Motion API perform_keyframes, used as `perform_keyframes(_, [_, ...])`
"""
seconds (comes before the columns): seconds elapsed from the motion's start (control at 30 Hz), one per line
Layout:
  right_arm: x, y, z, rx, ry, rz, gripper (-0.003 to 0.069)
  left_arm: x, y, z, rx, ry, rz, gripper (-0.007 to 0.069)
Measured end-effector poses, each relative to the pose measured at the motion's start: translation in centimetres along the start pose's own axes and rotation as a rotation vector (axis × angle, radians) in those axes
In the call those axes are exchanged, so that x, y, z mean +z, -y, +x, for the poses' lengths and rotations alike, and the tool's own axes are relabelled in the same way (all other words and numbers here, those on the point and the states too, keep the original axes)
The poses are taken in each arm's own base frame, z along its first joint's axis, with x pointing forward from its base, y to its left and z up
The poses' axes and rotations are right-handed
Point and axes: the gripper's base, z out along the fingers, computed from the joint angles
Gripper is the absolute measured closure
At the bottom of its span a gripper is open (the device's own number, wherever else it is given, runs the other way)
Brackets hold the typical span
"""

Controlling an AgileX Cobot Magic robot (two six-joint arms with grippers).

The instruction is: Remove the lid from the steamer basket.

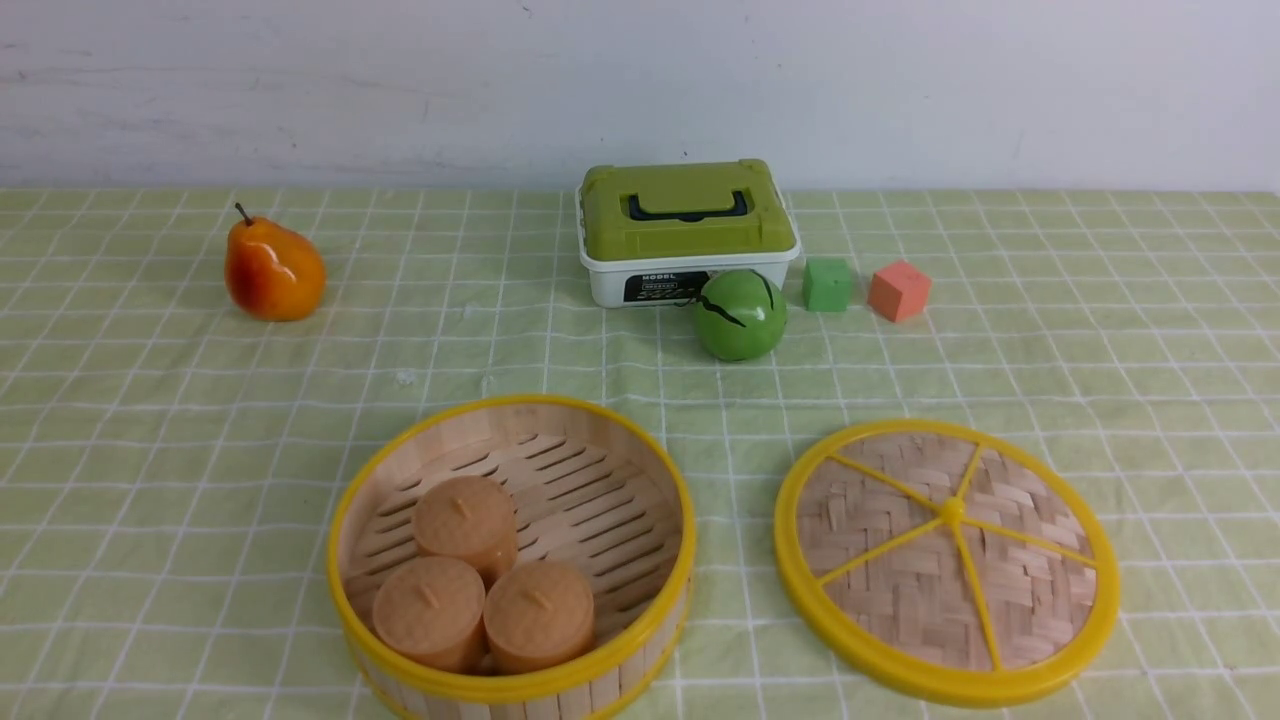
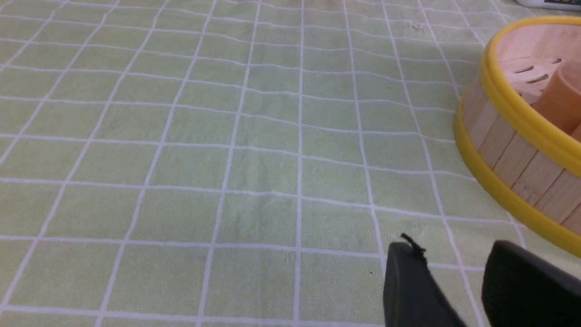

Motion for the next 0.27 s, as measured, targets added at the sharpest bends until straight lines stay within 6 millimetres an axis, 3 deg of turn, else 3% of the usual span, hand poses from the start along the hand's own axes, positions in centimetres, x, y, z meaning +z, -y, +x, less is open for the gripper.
perform_keyframes(0.27, [0.00, 0.00, 0.00, 0.000, 0.000, 0.000, 0.0538, 0.00, 0.00, 0.00, 0.000, 0.000, 0.000, 0.0386])
